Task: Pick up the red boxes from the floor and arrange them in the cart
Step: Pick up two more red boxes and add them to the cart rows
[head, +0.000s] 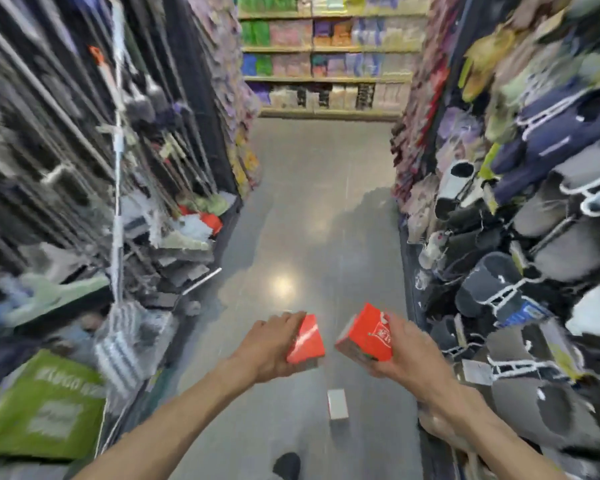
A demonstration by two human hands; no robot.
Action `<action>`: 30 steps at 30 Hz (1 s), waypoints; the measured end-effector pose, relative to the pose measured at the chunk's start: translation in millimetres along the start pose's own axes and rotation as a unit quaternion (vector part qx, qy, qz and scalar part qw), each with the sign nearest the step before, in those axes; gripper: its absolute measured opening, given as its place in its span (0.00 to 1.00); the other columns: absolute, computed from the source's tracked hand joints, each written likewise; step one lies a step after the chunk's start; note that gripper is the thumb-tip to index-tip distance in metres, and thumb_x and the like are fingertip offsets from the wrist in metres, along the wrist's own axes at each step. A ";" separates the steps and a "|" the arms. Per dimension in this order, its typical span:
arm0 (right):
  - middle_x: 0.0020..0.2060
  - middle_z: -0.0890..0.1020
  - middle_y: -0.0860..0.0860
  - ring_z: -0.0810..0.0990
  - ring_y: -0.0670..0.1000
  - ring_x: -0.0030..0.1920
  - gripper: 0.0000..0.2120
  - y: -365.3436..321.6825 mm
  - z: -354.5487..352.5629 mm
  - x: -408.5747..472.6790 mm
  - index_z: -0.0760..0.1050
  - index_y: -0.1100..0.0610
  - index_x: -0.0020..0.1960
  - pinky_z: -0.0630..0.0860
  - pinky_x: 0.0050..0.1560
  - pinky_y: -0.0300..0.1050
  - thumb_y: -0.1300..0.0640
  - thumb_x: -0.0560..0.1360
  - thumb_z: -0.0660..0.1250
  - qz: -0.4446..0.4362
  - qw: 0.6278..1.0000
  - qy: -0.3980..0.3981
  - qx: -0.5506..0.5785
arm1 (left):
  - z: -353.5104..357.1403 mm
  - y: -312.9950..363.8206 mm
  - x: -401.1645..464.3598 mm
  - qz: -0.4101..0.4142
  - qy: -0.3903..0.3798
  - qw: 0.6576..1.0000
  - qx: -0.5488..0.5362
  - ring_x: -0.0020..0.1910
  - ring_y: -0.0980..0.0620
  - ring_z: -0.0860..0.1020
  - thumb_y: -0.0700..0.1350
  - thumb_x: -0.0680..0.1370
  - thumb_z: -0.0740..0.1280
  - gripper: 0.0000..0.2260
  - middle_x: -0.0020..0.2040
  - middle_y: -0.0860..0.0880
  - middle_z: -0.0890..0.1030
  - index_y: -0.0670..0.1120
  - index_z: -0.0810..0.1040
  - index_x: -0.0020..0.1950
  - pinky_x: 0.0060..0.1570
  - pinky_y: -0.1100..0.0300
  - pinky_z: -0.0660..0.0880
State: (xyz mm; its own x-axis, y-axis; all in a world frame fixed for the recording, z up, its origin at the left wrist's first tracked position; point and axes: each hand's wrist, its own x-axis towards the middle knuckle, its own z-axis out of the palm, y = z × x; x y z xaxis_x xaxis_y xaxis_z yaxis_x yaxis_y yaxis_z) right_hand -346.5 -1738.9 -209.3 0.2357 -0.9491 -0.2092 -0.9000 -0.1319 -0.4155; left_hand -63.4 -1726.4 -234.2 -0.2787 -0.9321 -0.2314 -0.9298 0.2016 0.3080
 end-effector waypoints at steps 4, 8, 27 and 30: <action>0.49 0.81 0.46 0.79 0.51 0.45 0.34 -56.0 -26.6 1.5 0.69 0.47 0.59 0.78 0.48 0.50 0.26 0.65 0.71 -0.126 0.991 -0.033 -0.021 | -27.1 -4.3 -91.6 -0.108 0.057 0.992 -0.029 0.64 0.44 0.74 0.69 0.62 0.63 0.47 0.68 0.50 0.73 0.55 0.57 0.78 0.61 0.46 0.71; 0.58 0.78 0.46 0.79 0.52 0.56 0.41 -131.7 -28.0 -14.8 0.65 0.48 0.69 0.77 0.55 0.52 0.26 0.65 0.69 -0.269 0.958 -0.076 -0.062 | -41.5 -2.9 -203.3 -0.228 0.099 0.968 -0.039 0.65 0.46 0.73 0.54 0.66 0.74 0.44 0.69 0.50 0.72 0.54 0.56 0.78 0.60 0.49 0.72; 0.61 0.79 0.52 0.78 0.55 0.60 0.43 -511.0 178.9 -520.2 0.67 0.52 0.72 0.72 0.56 0.47 0.35 0.65 0.77 -0.742 0.609 -0.260 -0.102 | 122.9 209.7 -900.1 -0.725 0.260 0.630 -0.096 0.69 0.44 0.73 0.57 0.64 0.72 0.46 0.72 0.48 0.72 0.52 0.57 0.80 0.65 0.46 0.73; 0.58 0.78 0.46 0.79 0.50 0.56 0.41 -541.4 218.0 -630.0 0.64 0.45 0.68 0.73 0.52 0.47 0.32 0.62 0.75 -0.786 0.538 -0.291 -0.088 | 156.1 270.4 -989.0 -0.774 0.269 0.563 -0.107 0.71 0.43 0.72 0.58 0.65 0.73 0.47 0.74 0.47 0.71 0.50 0.58 0.80 0.66 0.45 0.72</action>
State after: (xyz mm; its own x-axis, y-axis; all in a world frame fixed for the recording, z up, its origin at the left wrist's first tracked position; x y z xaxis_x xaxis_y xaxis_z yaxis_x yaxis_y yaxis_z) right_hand 72.2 -1007.2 -45.6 0.7853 0.6189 0.0148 0.5707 -0.7145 -0.4048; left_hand -76.7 -703.1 -66.1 0.9928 0.0902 -0.0789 0.1067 -0.9650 0.2394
